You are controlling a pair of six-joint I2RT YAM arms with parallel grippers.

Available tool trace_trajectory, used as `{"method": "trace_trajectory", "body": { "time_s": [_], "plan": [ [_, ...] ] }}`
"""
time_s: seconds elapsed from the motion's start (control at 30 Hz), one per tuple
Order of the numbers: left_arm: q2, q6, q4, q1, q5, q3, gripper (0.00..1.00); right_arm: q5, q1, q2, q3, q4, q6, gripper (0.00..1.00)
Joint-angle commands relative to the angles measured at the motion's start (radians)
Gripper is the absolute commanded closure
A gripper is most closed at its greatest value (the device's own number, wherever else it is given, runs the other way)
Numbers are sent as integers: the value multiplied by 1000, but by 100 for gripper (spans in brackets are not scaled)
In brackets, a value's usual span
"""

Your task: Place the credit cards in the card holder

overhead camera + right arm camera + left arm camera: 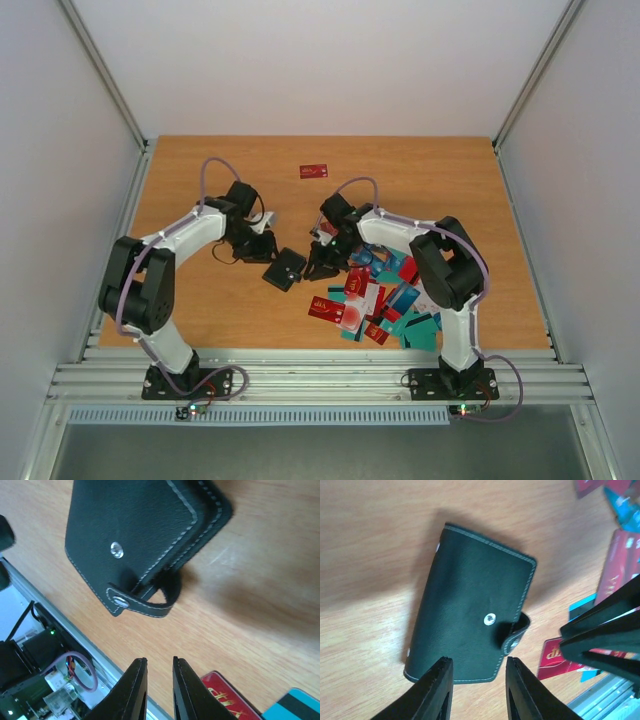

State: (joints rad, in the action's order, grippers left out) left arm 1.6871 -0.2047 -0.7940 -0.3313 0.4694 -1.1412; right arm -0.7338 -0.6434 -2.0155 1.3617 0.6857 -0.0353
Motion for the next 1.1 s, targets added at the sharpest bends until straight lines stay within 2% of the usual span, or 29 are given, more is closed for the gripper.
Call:
{"method": "trace_trajectory", "body": {
  "time_s": [0.0,0.2,0.47,0.73,0.93,1.07],
  "plan": [
    [43,60,10,4,8,40,67,-19,10,45,-60,-113,-70,83],
    [119,92,12,0,20,35,59,-52,11,24,-97,-185,-98,79],
    [156,98,26,-8,23,49,58,-76,11,-12,-92,-245,-129,78],
    [129,-28,10,-58,70,51,61,-43,29,-2,-91,-229,-138,78],
    [44,-149,3,-94,75,56,61,-37,87,58,-127,-198,-118,78],
    [-4,-130,-41,-94,55,-4,58,-43,113,90,-134,-145,-72,77]
  ]
}}
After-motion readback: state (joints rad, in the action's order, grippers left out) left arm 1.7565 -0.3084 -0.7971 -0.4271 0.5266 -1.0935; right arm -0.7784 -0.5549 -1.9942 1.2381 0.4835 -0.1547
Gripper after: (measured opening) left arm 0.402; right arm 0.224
